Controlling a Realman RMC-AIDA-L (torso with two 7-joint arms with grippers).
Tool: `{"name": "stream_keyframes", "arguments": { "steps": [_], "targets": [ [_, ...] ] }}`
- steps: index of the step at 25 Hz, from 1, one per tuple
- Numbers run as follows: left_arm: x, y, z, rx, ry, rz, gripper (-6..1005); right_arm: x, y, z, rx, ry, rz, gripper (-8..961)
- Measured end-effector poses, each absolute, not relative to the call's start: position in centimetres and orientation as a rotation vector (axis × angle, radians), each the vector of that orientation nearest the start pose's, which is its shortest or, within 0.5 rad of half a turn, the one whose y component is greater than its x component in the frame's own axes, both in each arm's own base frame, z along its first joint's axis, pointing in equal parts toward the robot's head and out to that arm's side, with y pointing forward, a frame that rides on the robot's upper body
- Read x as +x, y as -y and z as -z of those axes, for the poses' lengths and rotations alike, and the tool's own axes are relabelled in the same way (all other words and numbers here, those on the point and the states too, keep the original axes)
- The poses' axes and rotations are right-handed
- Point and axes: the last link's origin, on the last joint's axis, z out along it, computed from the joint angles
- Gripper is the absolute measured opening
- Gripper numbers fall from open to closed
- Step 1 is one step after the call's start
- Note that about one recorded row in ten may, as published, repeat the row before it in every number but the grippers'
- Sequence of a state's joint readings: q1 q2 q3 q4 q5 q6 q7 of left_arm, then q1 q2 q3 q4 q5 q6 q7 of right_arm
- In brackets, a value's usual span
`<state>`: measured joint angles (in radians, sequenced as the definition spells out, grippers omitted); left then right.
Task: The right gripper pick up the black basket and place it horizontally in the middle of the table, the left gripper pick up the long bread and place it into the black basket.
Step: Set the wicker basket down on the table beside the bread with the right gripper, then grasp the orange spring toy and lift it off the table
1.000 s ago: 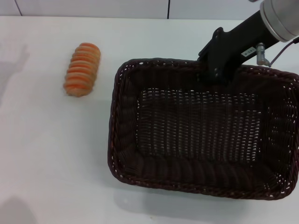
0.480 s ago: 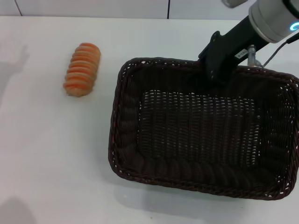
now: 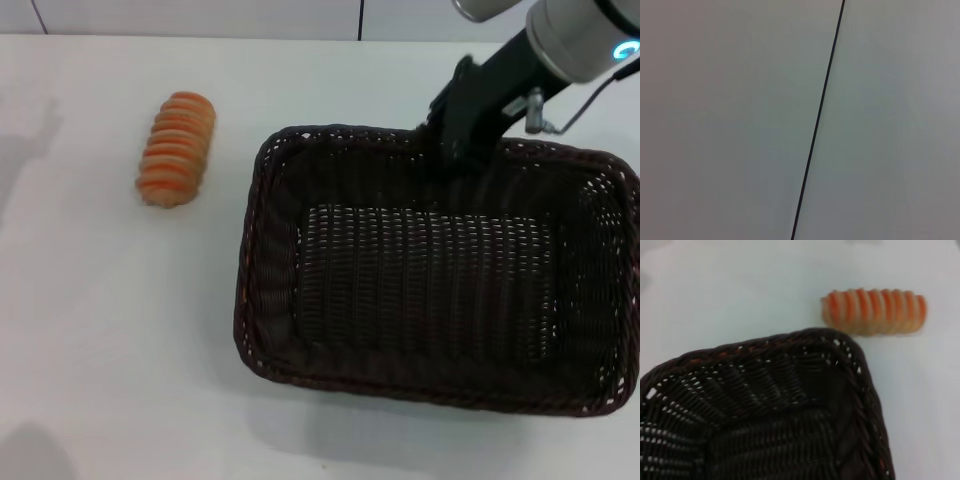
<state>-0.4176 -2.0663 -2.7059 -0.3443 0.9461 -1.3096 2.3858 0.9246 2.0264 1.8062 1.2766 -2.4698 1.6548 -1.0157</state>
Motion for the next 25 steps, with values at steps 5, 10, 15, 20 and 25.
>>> {"name": "stream_keyframes", "arguments": {
  "steps": [5, 10, 15, 20, 25],
  "targets": [
    [-34.4, -33.8, -10.7, -1.376, 0.526, 1.041, 730, 6.4, -39.2, -1.8, -2.837, 0.009, 0.506, 334],
    [-34.3, -33.8, -10.7, -1.377, 0.524, 1.042, 728, 5.5, -39.5, -2.5, -2.778, 0.05, 0.522, 333],
    [-34.2, -33.8, -10.8, -1.378, 0.519, 1.049, 726, 4.9, -39.7, -3.3, -2.7, 0.058, 0.469, 333],
    [-34.2, -33.8, -11.0, -1.377, 0.513, 1.052, 724, 5.0, -39.9, -4.9, -2.495, 0.045, 0.217, 334],
    [-34.2, -33.8, -11.1, -1.377, 0.508, 1.052, 721, 6.2, -39.5, -5.5, -2.317, -0.021, 0.037, 334]
  ]
}}
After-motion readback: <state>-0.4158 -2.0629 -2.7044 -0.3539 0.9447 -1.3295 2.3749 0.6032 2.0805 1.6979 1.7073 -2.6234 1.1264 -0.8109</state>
